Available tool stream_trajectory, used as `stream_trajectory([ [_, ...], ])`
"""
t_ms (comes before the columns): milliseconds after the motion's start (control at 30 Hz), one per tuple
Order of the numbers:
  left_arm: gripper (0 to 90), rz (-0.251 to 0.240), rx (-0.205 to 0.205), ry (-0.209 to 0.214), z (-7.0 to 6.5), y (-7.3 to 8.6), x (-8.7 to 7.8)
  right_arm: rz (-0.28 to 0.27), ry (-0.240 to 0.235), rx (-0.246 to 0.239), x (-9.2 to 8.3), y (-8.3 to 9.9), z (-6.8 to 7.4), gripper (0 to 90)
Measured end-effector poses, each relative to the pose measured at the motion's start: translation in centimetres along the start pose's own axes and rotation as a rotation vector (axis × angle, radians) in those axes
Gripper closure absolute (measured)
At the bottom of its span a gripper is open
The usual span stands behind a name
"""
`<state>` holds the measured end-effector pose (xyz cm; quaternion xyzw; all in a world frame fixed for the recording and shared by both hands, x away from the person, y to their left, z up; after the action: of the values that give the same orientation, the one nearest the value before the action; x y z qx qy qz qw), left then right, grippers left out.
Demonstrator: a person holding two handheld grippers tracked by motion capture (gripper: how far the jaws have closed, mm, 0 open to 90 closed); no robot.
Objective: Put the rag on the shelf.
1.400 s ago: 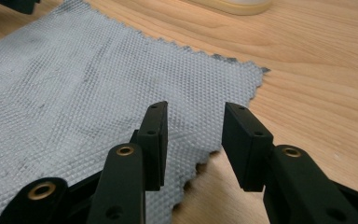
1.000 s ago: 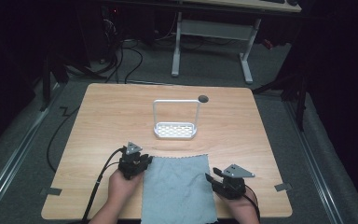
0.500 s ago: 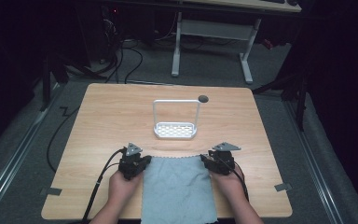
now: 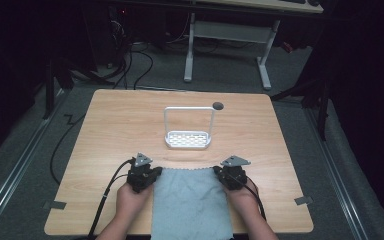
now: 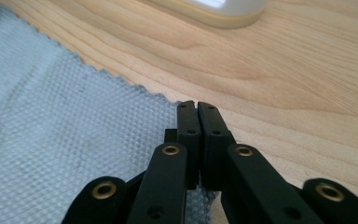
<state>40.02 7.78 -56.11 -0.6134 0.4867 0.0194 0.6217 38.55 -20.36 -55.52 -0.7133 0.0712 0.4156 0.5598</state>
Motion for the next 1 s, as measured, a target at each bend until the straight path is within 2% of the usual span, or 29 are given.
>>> stream_trajectory([
  [33, 89.0, -0.003, 0.0, 0.002, 0.0, 0.0, 0.0, -0.031, -0.013, 0.001, -0.5, -0.1, 0.1, 89.1],
  [333, 89.3, -0.043, 0.013, 0.022, -0.1, -0.2, -0.8, -0.112, -0.023, 0.012, -2.3, -0.5, 0.4, 89.2],
  [400, 89.3, -0.06, 0.014, 0.028, -0.1, -0.4, -1.2, -0.129, -0.016, 0.005, -2.7, -0.6, 0.4, 89.2],
  [567, 89.3, -0.108, 0.029, 0.039, -0.3, -1.1, -2.4, -0.192, -0.018, 0.032, -3.9, -1.1, 0.5, 89.3],
  [700, 89.4, -0.157, 0.035, 0.046, -0.7, -1.6, -3.4, -0.251, -0.014, 0.022, -4.9, -1.7, 0.8, 89.3],
  [800, 89.4, -0.186, 0.048, 0.045, -0.9, -2.0, -4.2, -0.267, -0.013, 0.017, -5.4, -2.0, 1.0, 89.3],
  [1000, 89.5, -0.246, 0.07, 0.047, -1.4, -3.2, -5.7, -0.333, -0.009, 0.01, -6.6, -3.1, 1.1, 89.3],
])
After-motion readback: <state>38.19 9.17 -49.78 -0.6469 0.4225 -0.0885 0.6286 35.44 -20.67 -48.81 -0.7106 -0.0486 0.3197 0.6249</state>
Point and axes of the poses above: each handheld gripper's, and its own axes: x roughly forward along the jaws, y roughly out of its underside, z roughly to its left, the point moved 4 cm from there along x, roughly forward along the jaws, and after that the axes turned 1 degree about -x, right-handed, at the moved point
